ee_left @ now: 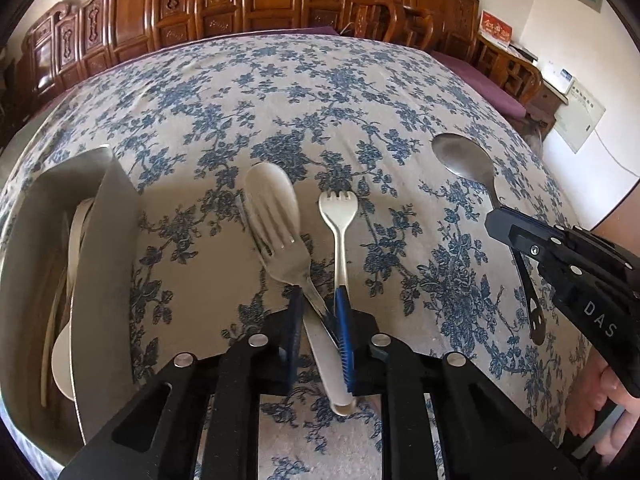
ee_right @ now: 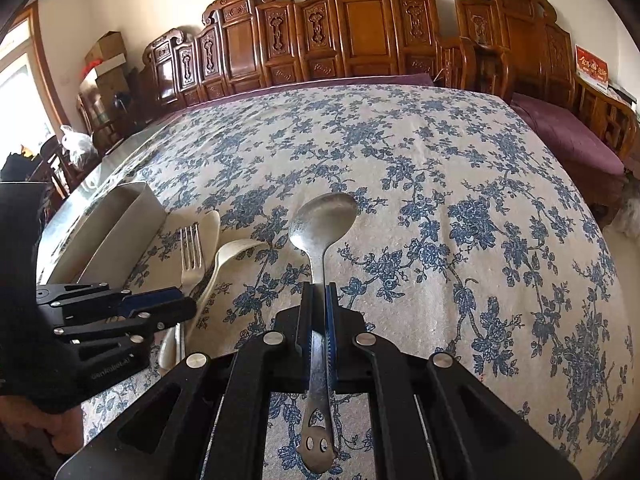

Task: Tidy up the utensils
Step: 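Grasp a metal fork with the left tool while the right tool holds its spoon, then carry the fork into the grey tray and open the left tool while the right tool holds its spoon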

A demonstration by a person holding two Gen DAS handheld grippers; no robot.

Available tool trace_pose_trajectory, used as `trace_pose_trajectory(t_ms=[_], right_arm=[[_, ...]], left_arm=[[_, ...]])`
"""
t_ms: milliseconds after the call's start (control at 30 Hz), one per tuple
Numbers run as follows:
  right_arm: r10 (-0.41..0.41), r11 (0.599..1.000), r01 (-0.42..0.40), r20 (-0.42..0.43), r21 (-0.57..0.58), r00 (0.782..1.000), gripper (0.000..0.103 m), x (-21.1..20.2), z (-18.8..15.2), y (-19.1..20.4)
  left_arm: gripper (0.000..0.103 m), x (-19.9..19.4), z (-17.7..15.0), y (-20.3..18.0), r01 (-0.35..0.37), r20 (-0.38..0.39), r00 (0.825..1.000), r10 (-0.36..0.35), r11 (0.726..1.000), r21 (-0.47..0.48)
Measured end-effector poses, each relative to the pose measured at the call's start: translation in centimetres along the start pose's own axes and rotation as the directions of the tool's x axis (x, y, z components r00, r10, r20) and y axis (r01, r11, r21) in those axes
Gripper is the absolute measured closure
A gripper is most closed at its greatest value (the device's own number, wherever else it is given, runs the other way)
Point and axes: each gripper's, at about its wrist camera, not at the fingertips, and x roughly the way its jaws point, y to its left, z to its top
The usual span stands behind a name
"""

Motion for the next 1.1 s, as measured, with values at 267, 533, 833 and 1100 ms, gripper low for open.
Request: trace_pose_trajectory(t_ms=[267, 533, 833, 1100], right_arm=[[0.001, 1.000, -0.001, -0.003, -0.009, 1.000, 0.096, 0.2, 0.0, 0.3], [0.004, 1.000, -0.004, -0.003, -0.013, 1.000, 0.096, 0.2, 0.0, 0.5], [0.005, 1.000, -0.005, 0.000, -0.021, 1.000, 0.096, 0.1, 0.0, 0.8], [0.011, 0.999, -0.011, 0.000, -0.046, 1.000, 0.096, 0.1, -0.1, 1.8]], left_arm=[[0.094, -0.3, -0.1, 2.0, 0.000, 0.003, 1.000, 0.000, 0.999, -0.040], [0.097, -1.3, -0.3, 1.2, -0.028, 0.036, 0.999, 0.027, 0.999, 0.025], [0.097, -4.1, -0.8, -0.2, -0.035, 0.115, 0.993, 0.024, 0.995, 0.095], [0.097, -5.7, -1.4, 0.1, -0.008, 0.163, 0.987, -0.010, 0.994, 0.109]])
